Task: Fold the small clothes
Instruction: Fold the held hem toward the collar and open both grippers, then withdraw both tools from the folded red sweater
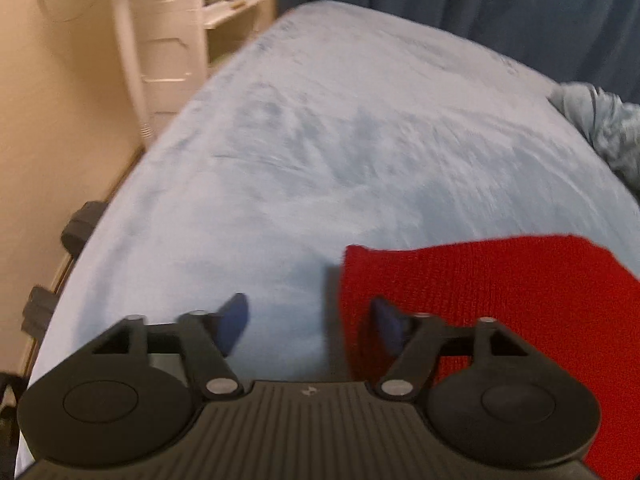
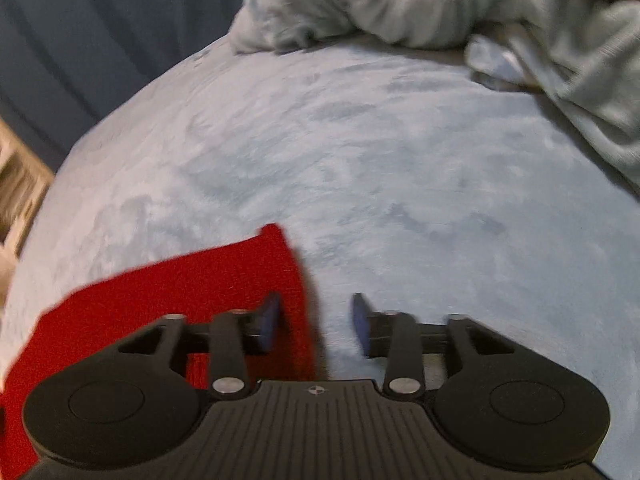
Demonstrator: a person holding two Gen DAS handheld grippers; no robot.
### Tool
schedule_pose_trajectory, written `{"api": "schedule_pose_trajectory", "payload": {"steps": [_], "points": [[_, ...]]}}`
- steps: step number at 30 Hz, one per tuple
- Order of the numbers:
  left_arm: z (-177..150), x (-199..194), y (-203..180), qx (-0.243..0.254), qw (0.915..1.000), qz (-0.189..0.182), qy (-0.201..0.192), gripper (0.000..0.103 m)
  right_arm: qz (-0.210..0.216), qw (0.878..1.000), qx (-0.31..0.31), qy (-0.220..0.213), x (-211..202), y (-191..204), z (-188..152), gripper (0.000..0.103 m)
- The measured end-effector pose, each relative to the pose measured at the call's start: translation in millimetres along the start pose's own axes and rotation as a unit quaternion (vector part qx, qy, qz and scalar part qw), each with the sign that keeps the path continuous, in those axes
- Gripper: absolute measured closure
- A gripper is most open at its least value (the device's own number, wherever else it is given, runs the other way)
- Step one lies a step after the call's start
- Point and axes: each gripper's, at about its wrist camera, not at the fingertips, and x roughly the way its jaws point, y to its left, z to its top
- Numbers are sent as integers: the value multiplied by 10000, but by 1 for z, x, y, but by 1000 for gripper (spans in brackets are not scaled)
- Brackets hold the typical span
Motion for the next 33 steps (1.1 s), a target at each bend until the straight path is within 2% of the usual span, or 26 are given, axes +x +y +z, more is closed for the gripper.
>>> {"api": "schedule_pose_trajectory", "payload": {"steps": [2,5,8,10,11,12,13,14,15,17,18,19,22,25,28,30,33], "points": [[-4,-18,3,10,9999,-56,-108,23,-36,9997,212,-124,-21,-2,-3,52],[-24,-54,1,197,9994,-175,-203,17,132,9995,-75,-285,-59,1,-19,50],[-56,-82,4,142,9988,-469,-26,12,372,9978,-520,-188,-92,7,-49,50],[-81,-91,6,93,9977,-645,191,10,381,9965,-743,-74,-106,8,-75,50],[-93,-92,5,163,9973,-650,285,10,314,9953,-913,-7,-108,8,-88,50],[-104,-90,2,366,9975,-498,353,10,158,9942,-1068,41,-108,7,-99,50],[-115,-87,-2,639,9972,-156,360,9,-119,9933,-1147,79,-105,3,-108,50],[-126,-82,-2,879,9953,216,339,8,-328,9941,-1019,153,-100,-8,-115,48],[-130,-79,1,934,9947,302,306,6,-351,9969,-671,235,-99,-21,-116,43],[-129,-86,13,700,9967,230,328,3,-120,9984,405,378,-106,-50,-111,42],[-127,-93,17,625,9974,165,317,3,-31,9975,595,383,-112,-54,-108,42],[-124,-100,19,639,9975,174,263,3,-66,9983,505,274,-122,-53,-104,42],[-121,-129,17,947,9937,606,-5,3,-328,9995,-5,-10,-152,-39,-100,42],[-125,-170,9,983,9931,635,-122,1,-74,9995,-260,-140,-196,-20,-105,42],[-136,-214,-12,779,9958,479,-82,0,207,9953,-888,-313,-246,19,-129,35],[-149,-242,-29,585,9966,544,-183,0,254,9903,-1297,-434,-273,42,-148,20],[-168,-274,-52,555,9974,412,-207,0,292,9871,-1528,-378,-299,62,-173,18]]}}
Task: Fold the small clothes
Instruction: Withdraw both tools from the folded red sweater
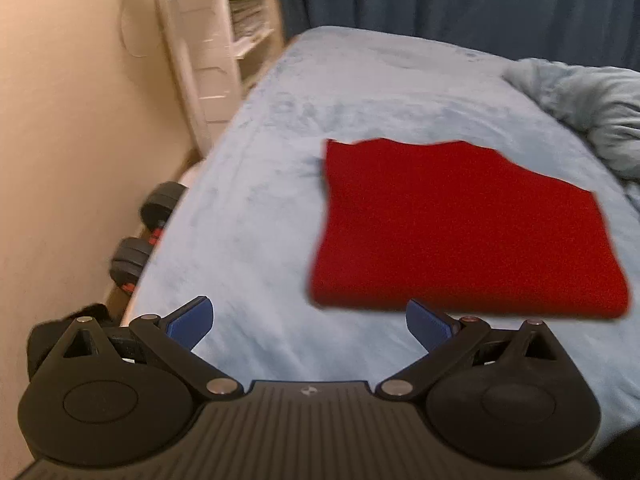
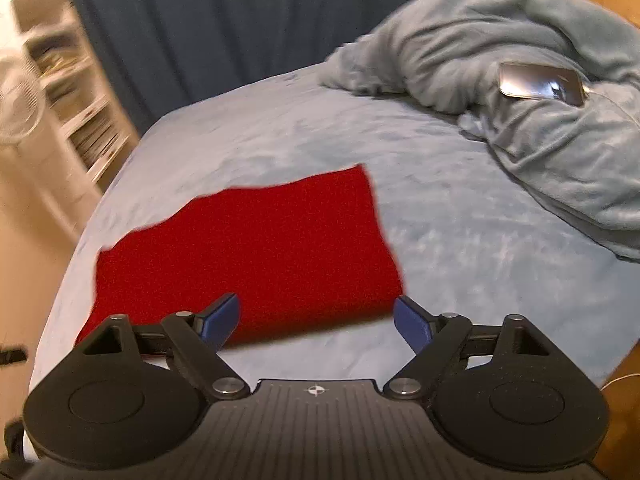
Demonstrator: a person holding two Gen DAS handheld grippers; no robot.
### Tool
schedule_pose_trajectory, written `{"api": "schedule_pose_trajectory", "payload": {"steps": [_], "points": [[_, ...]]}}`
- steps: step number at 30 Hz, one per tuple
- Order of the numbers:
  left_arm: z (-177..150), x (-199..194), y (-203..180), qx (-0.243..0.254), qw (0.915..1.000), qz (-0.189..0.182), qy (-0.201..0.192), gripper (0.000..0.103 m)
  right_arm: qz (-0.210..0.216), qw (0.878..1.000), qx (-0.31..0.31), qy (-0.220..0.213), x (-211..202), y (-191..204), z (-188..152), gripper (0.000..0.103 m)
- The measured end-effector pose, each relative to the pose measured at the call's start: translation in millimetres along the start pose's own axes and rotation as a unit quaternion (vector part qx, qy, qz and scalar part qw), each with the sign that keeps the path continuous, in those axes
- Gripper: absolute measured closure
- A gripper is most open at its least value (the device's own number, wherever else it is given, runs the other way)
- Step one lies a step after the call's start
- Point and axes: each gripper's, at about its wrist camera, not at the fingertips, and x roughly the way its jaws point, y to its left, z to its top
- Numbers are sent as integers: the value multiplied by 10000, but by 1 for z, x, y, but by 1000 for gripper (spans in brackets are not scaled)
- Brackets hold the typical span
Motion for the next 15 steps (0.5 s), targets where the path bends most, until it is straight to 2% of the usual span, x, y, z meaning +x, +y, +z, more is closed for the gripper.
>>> {"api": "schedule_pose_trajectory", "payload": {"steps": [4,8,15], "points": [[-24,-42,-18,176,9997,-166,-51,0,132,9994,-306,-81,-32,23,-28,18],[-48,-66,-22,190,9995,-243,-54,0,179,9977,-632,-169,-57,38,-55,18],[-68,-89,-26,429,9986,-120,-274,0,234,9983,-525,-106,-75,37,-71,18]]}}
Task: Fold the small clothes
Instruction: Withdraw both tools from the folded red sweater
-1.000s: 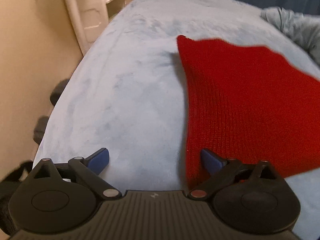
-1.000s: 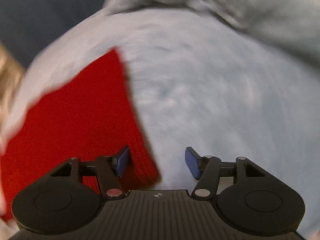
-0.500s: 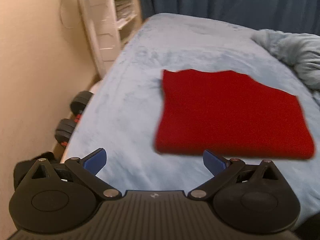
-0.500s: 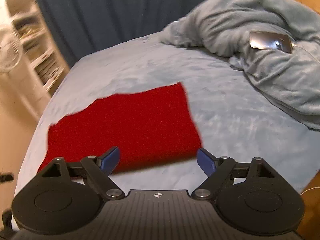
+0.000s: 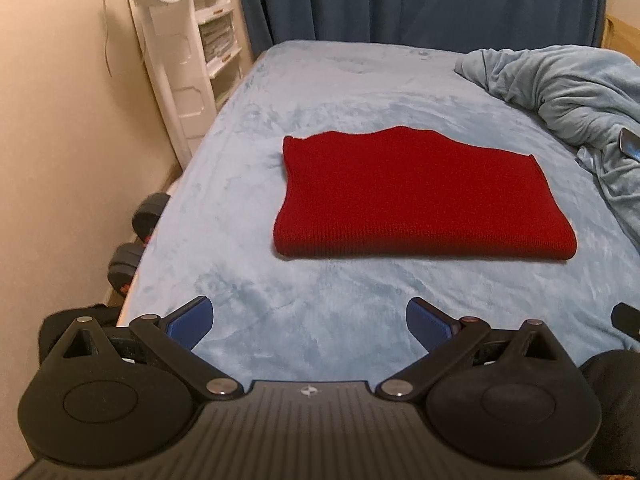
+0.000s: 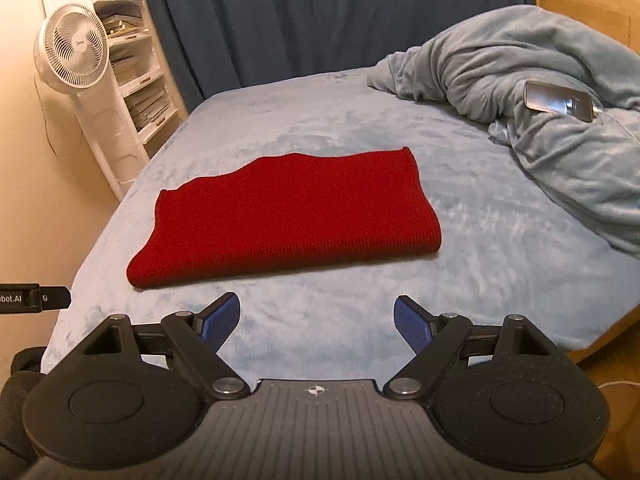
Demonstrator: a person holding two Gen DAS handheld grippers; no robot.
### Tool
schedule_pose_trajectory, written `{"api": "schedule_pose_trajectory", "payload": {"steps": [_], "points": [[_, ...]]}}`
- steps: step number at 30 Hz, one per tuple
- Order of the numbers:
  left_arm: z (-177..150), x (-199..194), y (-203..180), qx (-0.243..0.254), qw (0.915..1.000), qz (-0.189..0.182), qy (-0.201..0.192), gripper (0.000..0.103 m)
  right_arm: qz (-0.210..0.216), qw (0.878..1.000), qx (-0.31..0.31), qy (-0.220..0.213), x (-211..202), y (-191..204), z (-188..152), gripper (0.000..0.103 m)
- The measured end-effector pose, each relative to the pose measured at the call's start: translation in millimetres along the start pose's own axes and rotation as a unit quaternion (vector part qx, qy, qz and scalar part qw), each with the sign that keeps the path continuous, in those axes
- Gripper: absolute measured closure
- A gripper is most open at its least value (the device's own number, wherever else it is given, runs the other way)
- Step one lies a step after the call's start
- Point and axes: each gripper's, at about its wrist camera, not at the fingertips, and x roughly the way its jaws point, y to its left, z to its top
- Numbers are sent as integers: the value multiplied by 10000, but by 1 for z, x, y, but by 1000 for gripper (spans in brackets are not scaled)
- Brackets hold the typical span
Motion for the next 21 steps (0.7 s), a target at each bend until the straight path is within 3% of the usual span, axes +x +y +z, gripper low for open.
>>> {"api": "schedule_pose_trajectory", "payload": {"steps": [21], "points": [[-5,-4,-7,171,9998,-37,95,0,78,9996,244,69,-6,-10,-5,18]]}}
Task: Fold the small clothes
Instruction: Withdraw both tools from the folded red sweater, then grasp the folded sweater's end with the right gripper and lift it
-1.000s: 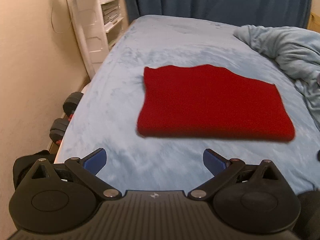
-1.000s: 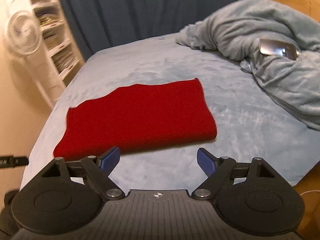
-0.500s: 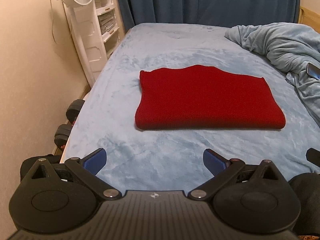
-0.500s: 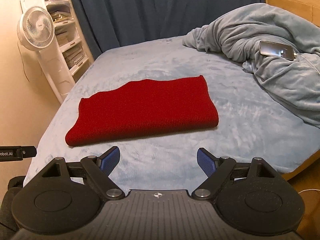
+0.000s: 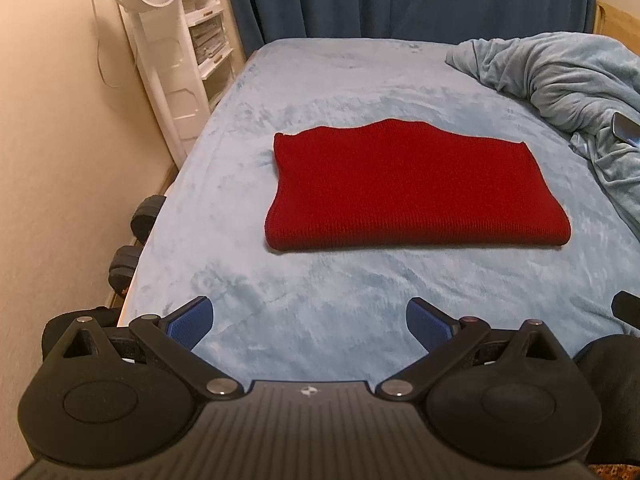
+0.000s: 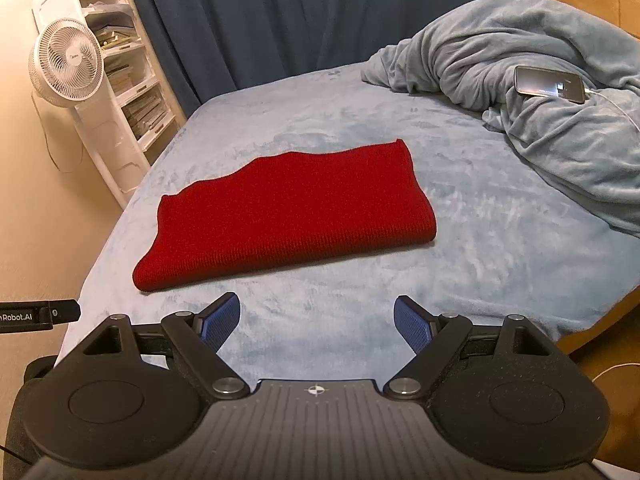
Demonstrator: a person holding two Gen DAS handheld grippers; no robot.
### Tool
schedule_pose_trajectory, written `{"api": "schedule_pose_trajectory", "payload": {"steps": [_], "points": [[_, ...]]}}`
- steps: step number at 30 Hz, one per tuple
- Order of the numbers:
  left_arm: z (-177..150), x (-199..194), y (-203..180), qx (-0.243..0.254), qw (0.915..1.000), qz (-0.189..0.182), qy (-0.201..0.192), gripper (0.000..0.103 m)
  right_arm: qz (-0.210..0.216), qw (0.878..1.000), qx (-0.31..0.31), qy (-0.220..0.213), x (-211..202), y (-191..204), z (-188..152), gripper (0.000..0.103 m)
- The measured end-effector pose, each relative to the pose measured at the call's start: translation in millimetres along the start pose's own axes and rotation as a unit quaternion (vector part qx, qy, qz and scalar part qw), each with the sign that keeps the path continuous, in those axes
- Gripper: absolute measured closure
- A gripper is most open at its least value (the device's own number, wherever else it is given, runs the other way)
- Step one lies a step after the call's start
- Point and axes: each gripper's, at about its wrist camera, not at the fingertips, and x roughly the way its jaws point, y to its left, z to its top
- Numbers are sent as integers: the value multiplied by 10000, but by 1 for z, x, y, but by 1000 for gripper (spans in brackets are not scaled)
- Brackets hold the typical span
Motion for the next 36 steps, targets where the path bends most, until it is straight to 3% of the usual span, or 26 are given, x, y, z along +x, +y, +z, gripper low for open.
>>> {"api": "schedule_pose_trajectory", "payload": {"steps": [13,18,21,27,29,33,36], "points": [[-1,18,4,-33,9998,-13,206,0,-4,9997,91,212,17,-2,2,18],[0,38,13,-172,9989,2,438,0,130,9958,873,228,37,-23,15,18],[4,51,23,-281,9982,110,515,0,198,9860,1648,169,58,-47,27,18],[21,83,46,-534,9954,416,676,0,260,9491,3134,197,122,-97,41,18],[25,94,50,-594,9939,499,779,0,294,9411,3358,279,147,-109,43,17],[32,117,57,-604,9909,657,1012,0,-96,9284,3685,456,199,-130,44,17],[34,128,60,-583,9891,797,1090,0,-147,9029,4271,460,229,-147,41,17]]}}
